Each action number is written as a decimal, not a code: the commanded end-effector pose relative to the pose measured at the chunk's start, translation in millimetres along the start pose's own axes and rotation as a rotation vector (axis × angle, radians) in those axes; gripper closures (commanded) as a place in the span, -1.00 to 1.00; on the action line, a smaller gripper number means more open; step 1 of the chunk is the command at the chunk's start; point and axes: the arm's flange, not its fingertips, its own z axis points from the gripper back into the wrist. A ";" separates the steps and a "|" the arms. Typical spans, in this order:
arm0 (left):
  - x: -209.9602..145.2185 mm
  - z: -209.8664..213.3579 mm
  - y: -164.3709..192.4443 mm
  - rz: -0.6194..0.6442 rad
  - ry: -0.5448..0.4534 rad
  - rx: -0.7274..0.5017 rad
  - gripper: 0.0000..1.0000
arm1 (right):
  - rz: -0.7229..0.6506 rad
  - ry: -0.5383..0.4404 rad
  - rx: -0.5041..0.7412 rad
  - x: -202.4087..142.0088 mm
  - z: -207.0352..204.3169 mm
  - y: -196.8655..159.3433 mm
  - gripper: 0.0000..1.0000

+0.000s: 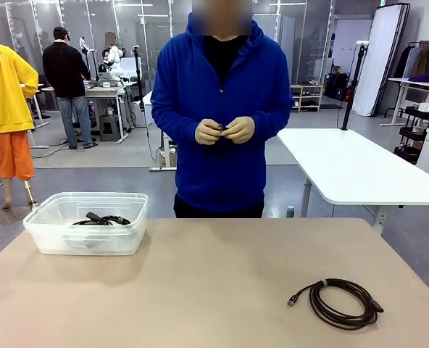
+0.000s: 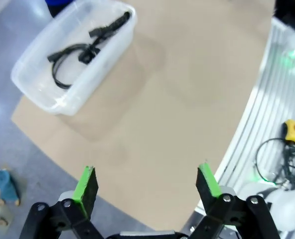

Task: Organize and store the cables.
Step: Place the USB Extension Cable into the Organizing box.

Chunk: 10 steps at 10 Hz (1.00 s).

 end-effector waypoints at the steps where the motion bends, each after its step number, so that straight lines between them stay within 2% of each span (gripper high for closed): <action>1: -14.0 -7.9 4.8 0.013 -0.083 0.016 -1.00 | 0.015 -0.003 0.009 -2.7 0.5 0.6 -1.00; 2: -16.6 -15.3 8.2 0.003 -0.114 0.000 -1.00 | 0.015 -0.003 0.009 -2.7 0.5 0.6 -1.00; 3: -4.7 -1.6 0.7 0.012 -0.031 -0.002 -1.00 | 0.015 -0.003 0.009 -2.7 0.5 0.6 -1.00; 10: -4.7 -1.6 0.7 0.012 -0.031 -0.002 -1.00 | 0.015 -0.003 0.009 -2.7 0.5 0.6 -1.00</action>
